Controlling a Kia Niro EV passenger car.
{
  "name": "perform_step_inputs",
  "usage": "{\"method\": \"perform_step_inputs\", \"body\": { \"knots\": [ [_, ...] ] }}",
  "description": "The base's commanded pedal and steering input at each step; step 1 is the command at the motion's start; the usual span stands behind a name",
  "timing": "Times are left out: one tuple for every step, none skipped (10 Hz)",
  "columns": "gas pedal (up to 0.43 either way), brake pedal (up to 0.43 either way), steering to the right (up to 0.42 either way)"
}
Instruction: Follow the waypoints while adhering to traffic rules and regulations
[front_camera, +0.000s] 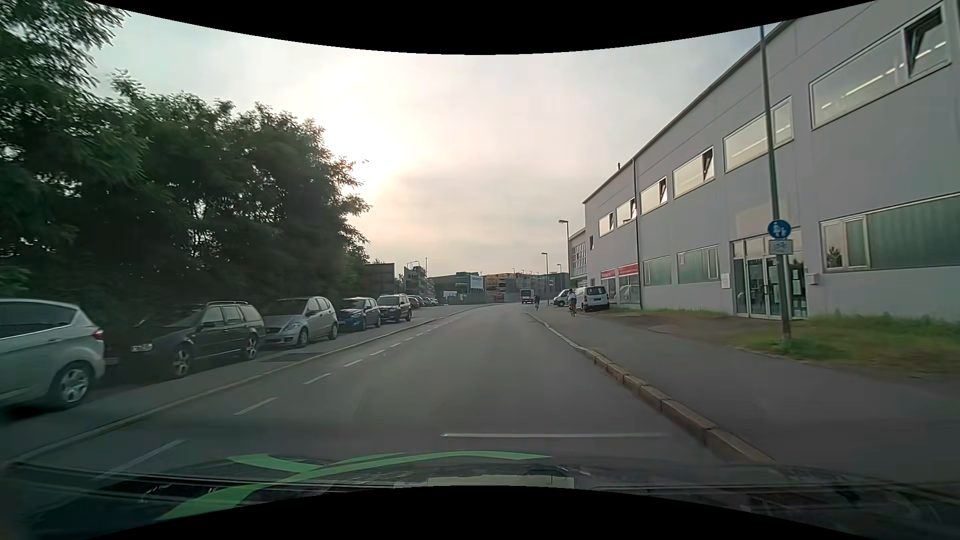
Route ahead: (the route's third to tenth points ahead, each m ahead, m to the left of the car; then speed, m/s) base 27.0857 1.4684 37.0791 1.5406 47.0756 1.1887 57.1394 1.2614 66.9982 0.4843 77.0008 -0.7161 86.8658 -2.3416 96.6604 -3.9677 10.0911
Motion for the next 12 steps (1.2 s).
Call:
{"method": "perform_step_inputs", "body": {
  "knots": [
    [0.138, 0.0, -0.001],
    [0.138, 0.0, -0.001],
    [0.138, 0.0, -0.001],
    [0.138, 0.0, -0.001],
    [0.138, 0.0, -0.003],
    [0.138, 0.0, -0.003],
    [0.138, 0.0, -0.004],
    [0.138, 0.0, -0.003],
    [0.138, 0.0, -0.003],
    [0.138, 0.0, -0.002],
    [0.138, 0.0, -0.002],
    [0.138, 0.0, -0.002]
  ]
}}
